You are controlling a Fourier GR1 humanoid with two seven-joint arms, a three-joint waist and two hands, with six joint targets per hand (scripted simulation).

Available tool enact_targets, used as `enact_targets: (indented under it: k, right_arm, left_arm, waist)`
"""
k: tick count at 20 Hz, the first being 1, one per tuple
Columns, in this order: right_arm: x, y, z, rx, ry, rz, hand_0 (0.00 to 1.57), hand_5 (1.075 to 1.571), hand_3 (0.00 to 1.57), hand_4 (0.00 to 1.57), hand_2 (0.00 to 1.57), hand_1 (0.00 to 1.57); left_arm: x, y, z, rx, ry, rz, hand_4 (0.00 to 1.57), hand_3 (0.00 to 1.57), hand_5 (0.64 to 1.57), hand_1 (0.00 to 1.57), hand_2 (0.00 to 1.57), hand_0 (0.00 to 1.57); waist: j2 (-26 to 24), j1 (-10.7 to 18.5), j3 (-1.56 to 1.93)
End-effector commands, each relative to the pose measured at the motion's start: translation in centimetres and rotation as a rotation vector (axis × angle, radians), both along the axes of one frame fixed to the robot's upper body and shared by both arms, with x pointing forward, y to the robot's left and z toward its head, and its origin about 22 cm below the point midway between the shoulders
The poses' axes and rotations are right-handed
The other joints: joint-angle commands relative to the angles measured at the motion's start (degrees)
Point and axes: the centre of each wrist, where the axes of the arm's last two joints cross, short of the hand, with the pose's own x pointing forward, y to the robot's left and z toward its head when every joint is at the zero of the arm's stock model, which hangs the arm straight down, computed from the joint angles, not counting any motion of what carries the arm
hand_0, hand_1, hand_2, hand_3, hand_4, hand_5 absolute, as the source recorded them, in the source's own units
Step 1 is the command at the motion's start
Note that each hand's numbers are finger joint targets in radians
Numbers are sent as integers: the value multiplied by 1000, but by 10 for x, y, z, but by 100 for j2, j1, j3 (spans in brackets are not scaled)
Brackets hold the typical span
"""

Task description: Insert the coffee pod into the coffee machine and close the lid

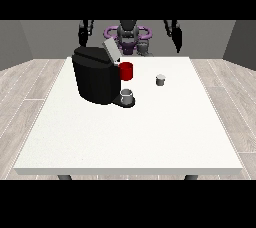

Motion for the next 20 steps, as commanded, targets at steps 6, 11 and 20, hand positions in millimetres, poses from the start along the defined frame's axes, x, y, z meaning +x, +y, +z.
enact_targets:
  k: [6, 11, 20]
  right_arm:
    - [1, -9, -9, 11, 22, 7, 0, 1571, 0, 0, 0, 0]
    - [22, 26, 21, -123, -196, -82, 0, 1571, 0, 0, 0, 0]
    - [26, 45, 37, -148, -221, 9, 0, 1571, 0, 0, 0, 0]
  left_arm:
    - [1, 2, 11, 305, -56, -262, 0, 0, 1571, 0, 0, 0]
    - [48, 52, 48, 497, -37, -198, 0, 0, 1571, 0, 0, 0]
    - [92, 89, 67, 632, 68, -145, 0, 0, 1571, 0, 0, 0]
  waist:
    - [-109, -243, 99]
    - [703, -785, 94]
    - [1203, -1311, 94]
